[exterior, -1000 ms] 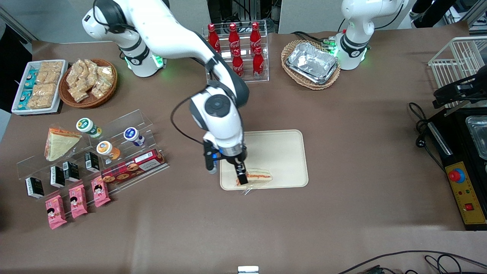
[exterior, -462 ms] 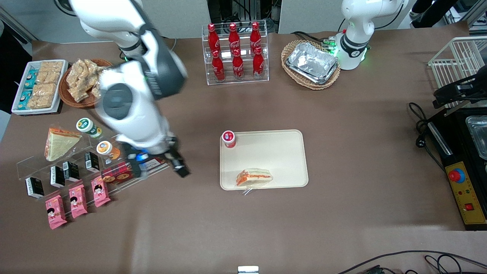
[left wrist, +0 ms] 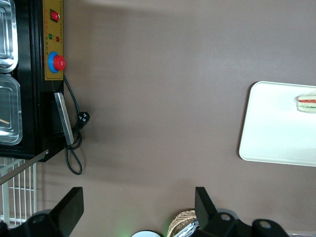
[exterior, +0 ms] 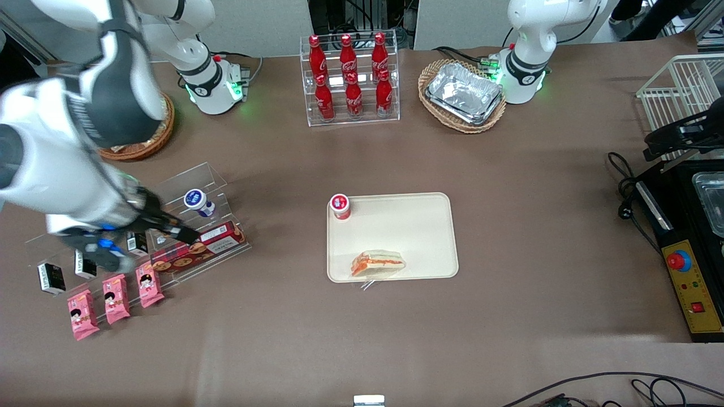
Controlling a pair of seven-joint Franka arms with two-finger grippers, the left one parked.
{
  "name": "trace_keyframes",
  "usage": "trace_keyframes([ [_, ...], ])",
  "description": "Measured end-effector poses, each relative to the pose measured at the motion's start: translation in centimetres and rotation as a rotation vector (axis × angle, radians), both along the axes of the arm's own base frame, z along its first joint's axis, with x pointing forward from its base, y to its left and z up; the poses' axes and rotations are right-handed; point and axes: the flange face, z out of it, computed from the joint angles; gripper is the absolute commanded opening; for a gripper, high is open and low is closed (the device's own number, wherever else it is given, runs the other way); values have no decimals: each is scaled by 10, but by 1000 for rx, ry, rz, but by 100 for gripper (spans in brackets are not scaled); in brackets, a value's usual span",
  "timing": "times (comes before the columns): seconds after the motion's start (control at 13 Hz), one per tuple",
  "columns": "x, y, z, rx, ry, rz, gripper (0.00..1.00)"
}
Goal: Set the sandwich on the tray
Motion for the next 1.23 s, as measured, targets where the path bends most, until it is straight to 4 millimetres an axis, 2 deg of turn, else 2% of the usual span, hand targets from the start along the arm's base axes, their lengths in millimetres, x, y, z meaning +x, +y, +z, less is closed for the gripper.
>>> trace_keyframes([
  [0.23,-14,-63,21,-30,-10,164,100],
  [0.46,-37,-129,40,-21,-23,329,100],
  [0.62,-54,-172,47,3,-35,380,100],
  [0.69,-62,-186,49,11,-50,397,100],
  [0.92,-87,-212,44,24,-90,417,100],
  [1.23,-99,-228,47,24,-113,402,100],
])
